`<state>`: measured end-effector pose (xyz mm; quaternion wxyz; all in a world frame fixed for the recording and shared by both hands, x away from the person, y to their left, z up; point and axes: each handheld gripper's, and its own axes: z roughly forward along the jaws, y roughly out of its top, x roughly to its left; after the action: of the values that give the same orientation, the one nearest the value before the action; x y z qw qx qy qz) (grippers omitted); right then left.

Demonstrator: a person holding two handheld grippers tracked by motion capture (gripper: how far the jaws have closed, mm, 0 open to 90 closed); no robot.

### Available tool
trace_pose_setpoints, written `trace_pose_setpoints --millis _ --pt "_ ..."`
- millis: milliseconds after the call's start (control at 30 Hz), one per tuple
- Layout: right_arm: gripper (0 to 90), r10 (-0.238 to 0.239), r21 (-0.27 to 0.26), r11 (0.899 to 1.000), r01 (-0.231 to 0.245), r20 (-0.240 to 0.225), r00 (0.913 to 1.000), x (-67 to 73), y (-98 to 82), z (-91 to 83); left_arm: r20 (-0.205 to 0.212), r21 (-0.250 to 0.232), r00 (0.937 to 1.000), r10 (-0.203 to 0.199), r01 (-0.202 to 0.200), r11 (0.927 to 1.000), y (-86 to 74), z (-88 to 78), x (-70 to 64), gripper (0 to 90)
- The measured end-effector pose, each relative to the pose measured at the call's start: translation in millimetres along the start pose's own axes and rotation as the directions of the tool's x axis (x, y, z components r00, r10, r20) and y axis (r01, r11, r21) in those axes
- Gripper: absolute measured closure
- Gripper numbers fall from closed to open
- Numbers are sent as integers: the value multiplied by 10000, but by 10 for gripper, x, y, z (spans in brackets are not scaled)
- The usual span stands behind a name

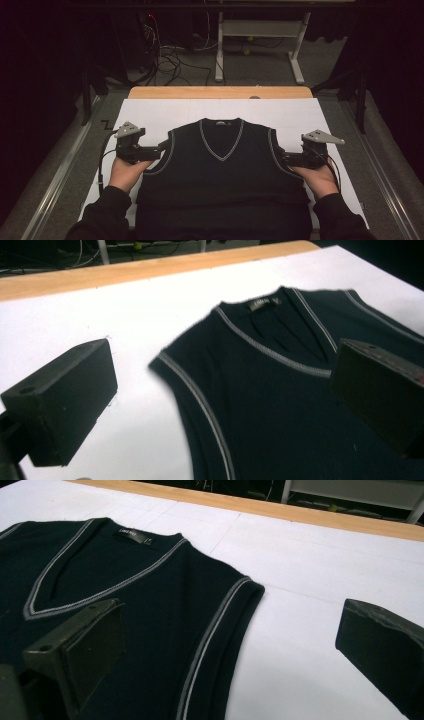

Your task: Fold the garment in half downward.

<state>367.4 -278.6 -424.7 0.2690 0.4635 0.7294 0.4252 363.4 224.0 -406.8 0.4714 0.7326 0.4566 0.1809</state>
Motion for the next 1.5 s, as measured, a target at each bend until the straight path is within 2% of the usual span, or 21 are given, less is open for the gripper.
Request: trace_pose_setpoints --millis 200,333,400,467,567,700,767,833,867,900,967,1000,1033,1067,1133,1233,1300,1333,1433,1467,1500 --pt "4 132 194 9997 -135 119 9998 -62 60 204 -409 320 9985 -375 388 9987 75 292 100 0" --pt "24 397 561 9976 -407 193 9990 -141 99 358 -491 985 9937 -1011 1056 9895 66 481 225 0" --pt "48 568 716 9958 -578 166 9983 -188 116 420 -545 1260 9920 -1136 1197 9848 48 552 270 19" --pt "67 611 937 9936 -629 226 9979 -224 135 480 -757 1561 9890 -1271 1377 9781 22 639 314 35" --pt "113 757 1178 9899 -793 344 9965 -272 143 585 -1428 1832 9786 -1481 1732 9677 -8 747 349 108" --pt "157 1015 1485 9831 -1070 444 9938 -261 103 730 -1383 2117 9747 -1759 2026 9561 -42 875 340 122" --pt "182 1114 1617 9800 -1155 345 9932 -239 78 794 -1431 2413 9716 -1884 2188 9454 -67 948 325 123" --pt "208 1043 1866 9764 -1087 336 9940 -204 51 859 -1689 3059 9716 -1656 2114 9283 -98 1039 299 130" --pt "225 928 2004 9749 -975 326 9951 -186 37 892 -1885 3230 9721 -1396 1956 9260 -110 1079 268 133" --pt "245 802 2179 9722 -856 335 9962 -169 24 924 -2008 3270 9729 -1145 1767 9283 -108 1103 234 137" --pt "259 664 2568 9636 -741 387 9970 -127 10 979 -2201 3462 9715 -878 1619 9241 -83 1153 170 143" --pt "283 455 2576 9646 -570 504 9977 -106 15 989 -2329 3637 9711 -516 1361 9215 -71 1169 121 183" --pt "319 363 2633 9634 -502 572 9977 -82 23 996 -2180 3686 9753 -347 1152 9224 -64 1168 77 257" --pt "380 202 2701 9622 -348 569 9982 -55 34 1000 -2127 3688 9764 -382 1164 9222 -60 1166 35 370" --pt "493 25 2756 9612 -138 414 9991 6 55 1005 -2164 3720 9753 -430 1231 9201 -58 1164 -35 496" --pt "664 38 2761 9611 -64 98 9999 65 60 999 -2176 3663 9740 -637 1419 9196 -63 1160 -74 601" --pt "767 76 2770 9609 -44 -108 9999 74 60 992 -1934 3575 9780 -777 1440 9227 -74 1153 -77 669" --pt "787 28 2786 9604 12 -138 9999 87 61 990 -1826 3543 9800 -793 1409 9244 -77 1150 -81 717" --pt "801 -663 2894 9553 601 117 9977 156 91 984 -1540 3387 9827 -1033 1507 9287 -60 1128 -31 740" --pt "802 -727 2844 9566 640 200 9972 160 107 973 -1522 3169 9828 -1048 1489 9367 -35 1094 -6 741" --pt "802 -640 2644 9629 542 284 9975 138 127 949 -1520 2928 9818 -1136 1545 9436 -14 1066 8 742"
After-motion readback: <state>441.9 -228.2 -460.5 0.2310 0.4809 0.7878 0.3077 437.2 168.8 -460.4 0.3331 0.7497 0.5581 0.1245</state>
